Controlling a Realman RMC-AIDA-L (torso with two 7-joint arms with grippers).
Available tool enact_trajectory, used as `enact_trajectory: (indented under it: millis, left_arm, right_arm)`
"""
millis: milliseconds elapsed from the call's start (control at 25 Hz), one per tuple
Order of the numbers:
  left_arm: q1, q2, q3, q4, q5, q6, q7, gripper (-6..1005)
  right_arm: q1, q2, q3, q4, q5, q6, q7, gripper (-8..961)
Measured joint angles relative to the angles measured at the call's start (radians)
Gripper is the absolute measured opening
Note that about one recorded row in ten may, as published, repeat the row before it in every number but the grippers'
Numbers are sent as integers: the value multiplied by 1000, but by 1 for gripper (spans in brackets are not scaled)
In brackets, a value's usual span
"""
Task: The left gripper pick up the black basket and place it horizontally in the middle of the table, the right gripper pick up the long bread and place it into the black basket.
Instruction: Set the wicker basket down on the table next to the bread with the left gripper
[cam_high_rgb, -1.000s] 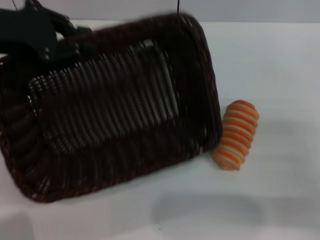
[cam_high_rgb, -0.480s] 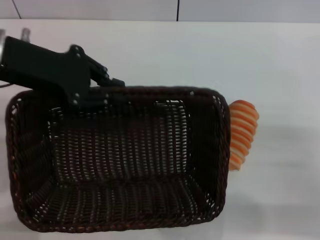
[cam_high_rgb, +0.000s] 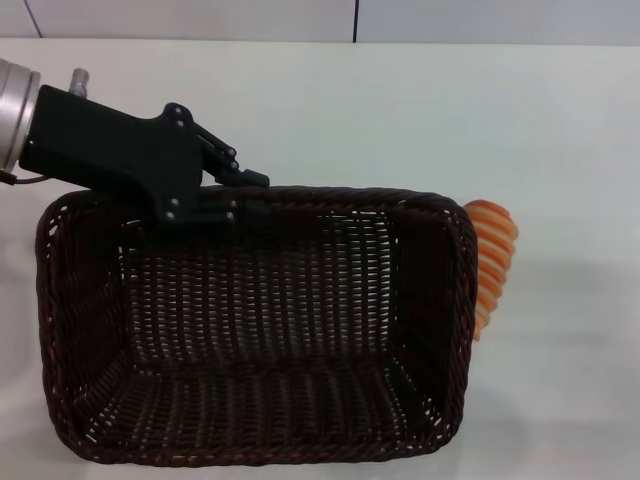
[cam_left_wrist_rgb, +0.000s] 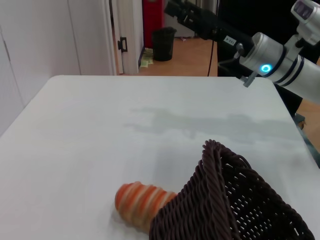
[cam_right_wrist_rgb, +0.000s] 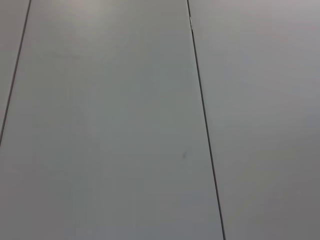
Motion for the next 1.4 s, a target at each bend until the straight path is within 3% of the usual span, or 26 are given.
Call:
enact_trajectory:
  millis: [480, 1360, 1400]
  left_arm:
    - [-30, 0, -4, 94, -1, 14, 54, 219]
    - [-41, -3, -3, 107, -1, 88, 63, 231]
    - [-41, -3, -3, 107, -1, 88, 63, 274]
  right_arm:
    - [-13, 1, -13, 6, 3, -14, 0, 651]
    - [-35, 2, -24, 8, 5, -24, -2, 650]
    - [-35, 2, -24, 8, 5, -24, -2, 650]
